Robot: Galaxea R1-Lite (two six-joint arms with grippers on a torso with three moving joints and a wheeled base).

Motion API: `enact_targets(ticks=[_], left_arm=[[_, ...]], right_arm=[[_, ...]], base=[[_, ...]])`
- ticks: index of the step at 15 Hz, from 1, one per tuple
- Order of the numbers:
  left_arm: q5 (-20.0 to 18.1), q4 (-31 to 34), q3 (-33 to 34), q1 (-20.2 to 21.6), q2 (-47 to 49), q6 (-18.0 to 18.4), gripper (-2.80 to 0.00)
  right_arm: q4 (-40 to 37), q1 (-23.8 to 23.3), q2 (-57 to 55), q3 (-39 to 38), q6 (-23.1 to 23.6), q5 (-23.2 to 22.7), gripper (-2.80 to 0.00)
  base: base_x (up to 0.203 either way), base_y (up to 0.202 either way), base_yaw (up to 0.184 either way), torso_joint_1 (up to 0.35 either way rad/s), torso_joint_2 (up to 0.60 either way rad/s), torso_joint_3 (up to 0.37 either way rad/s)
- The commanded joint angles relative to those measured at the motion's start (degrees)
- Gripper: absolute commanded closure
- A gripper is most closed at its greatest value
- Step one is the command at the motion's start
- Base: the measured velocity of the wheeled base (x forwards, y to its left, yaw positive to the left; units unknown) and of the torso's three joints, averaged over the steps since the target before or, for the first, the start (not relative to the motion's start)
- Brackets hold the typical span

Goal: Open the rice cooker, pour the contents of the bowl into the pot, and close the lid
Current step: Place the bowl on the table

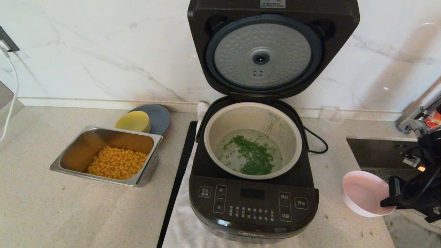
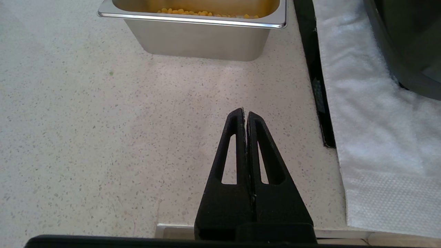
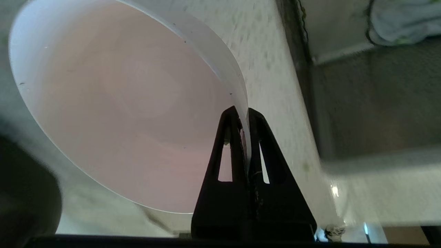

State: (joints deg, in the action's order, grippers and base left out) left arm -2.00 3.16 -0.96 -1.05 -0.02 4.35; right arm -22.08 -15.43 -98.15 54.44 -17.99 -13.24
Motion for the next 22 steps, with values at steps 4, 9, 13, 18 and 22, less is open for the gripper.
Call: enact_targets(ticks=[4, 9, 13, 18, 22], left_arm=[[-0.02, 0.01, 0.0, -0.01, -0.06, 0.04, 0.0], [-0.02, 0.01, 0.0, -0.01, -0.06, 0.04, 0.0], [-0.02, 0.01, 0.0, -0.01, -0.06, 0.04, 0.0], [-0.02, 0.01, 0.0, -0.01, -0.06, 0.04, 0.0], [-0.02, 0.01, 0.0, -0.01, -0.06, 0.04, 0.0]], right_arm=[[2.48, 0.11, -5.5, 0.2, -0.38, -1.81, 0.0], [2.48, 1.7, -5.63, 1.02, -0.64, -2.66, 0.0], [4.24, 2.43, -6.86, 0.93, -1.88, -2.66, 0.0], [4.2, 2.6, -5.26, 1.91, -3.03, -2.52, -2.8], [2.93, 2.53, 0.26, 2.64, -5.03, -2.76, -2.8]], base=[[0.0, 0.0, 0.0, 0.0, 0.0, 0.0], [0.0, 0.0, 0.0, 0.0, 0.0, 0.0], [0.0, 0.0, 0.0, 0.0, 0.0, 0.0], [0.0, 0.0, 0.0, 0.0, 0.0, 0.0], [0.0, 0.0, 0.0, 0.0, 0.0, 0.0]])
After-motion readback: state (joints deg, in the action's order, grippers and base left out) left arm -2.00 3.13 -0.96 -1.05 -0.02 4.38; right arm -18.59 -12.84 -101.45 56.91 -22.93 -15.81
